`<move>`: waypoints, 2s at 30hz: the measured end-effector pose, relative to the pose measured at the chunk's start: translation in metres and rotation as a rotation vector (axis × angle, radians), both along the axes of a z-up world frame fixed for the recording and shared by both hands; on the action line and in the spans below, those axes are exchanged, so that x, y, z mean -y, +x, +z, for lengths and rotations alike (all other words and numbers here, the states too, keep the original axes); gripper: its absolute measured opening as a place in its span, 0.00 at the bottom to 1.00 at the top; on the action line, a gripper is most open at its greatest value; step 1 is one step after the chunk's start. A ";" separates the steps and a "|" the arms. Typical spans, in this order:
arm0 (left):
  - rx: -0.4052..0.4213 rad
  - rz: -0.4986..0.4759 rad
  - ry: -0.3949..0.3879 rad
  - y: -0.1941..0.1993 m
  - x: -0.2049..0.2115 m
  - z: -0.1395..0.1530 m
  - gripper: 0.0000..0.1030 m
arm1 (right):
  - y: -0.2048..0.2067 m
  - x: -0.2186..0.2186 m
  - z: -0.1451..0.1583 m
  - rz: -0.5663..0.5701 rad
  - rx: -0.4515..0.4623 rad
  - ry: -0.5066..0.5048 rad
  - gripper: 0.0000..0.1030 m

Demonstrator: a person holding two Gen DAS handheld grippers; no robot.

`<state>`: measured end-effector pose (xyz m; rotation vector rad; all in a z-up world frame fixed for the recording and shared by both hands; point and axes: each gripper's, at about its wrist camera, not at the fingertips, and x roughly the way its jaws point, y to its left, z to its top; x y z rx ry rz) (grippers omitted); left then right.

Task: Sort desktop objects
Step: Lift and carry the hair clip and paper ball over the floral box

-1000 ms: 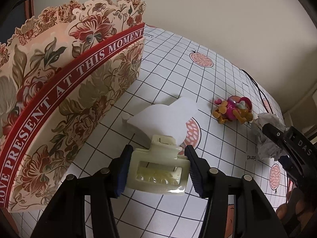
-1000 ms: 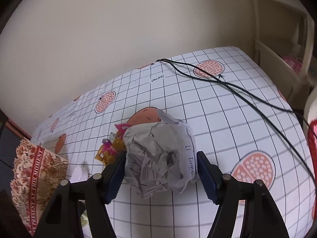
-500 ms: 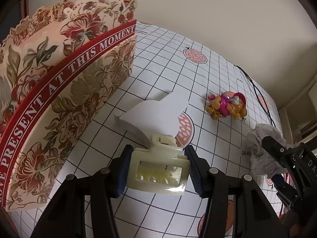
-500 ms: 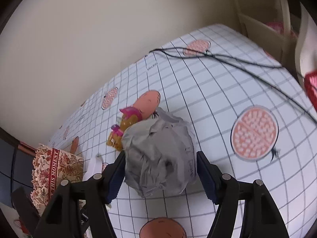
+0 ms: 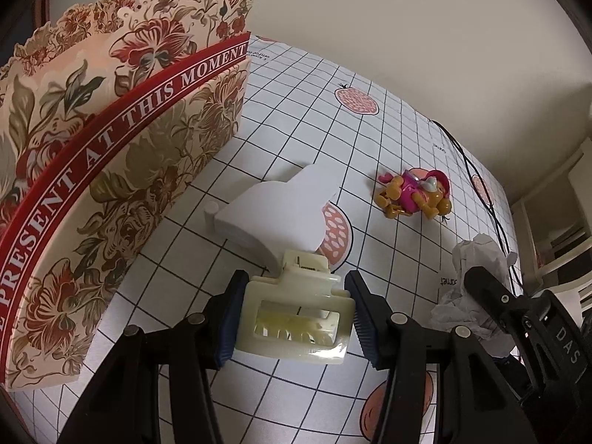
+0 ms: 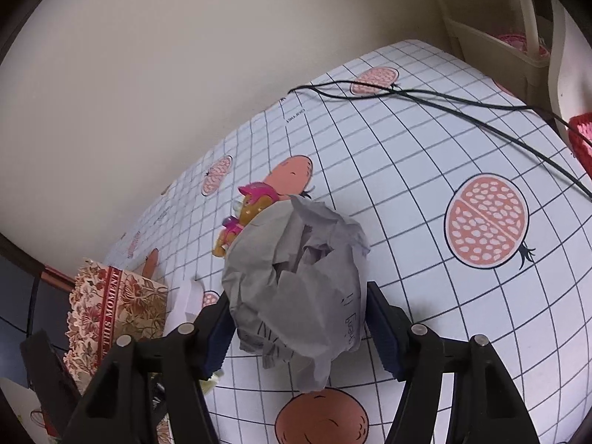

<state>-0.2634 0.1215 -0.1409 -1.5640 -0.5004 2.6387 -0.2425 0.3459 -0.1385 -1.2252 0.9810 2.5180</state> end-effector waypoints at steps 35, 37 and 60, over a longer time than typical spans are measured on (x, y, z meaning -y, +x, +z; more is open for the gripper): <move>-0.340 0.018 0.033 0.035 0.022 0.125 0.53 | 0.026 0.051 0.148 -0.002 -0.367 0.152 0.66; -0.350 0.030 0.032 0.037 0.026 0.127 0.53 | 0.022 0.059 0.149 0.011 -0.369 0.153 0.66; -0.401 0.242 0.077 0.052 0.131 0.142 0.53 | -0.004 0.184 0.142 0.210 -0.395 0.185 0.66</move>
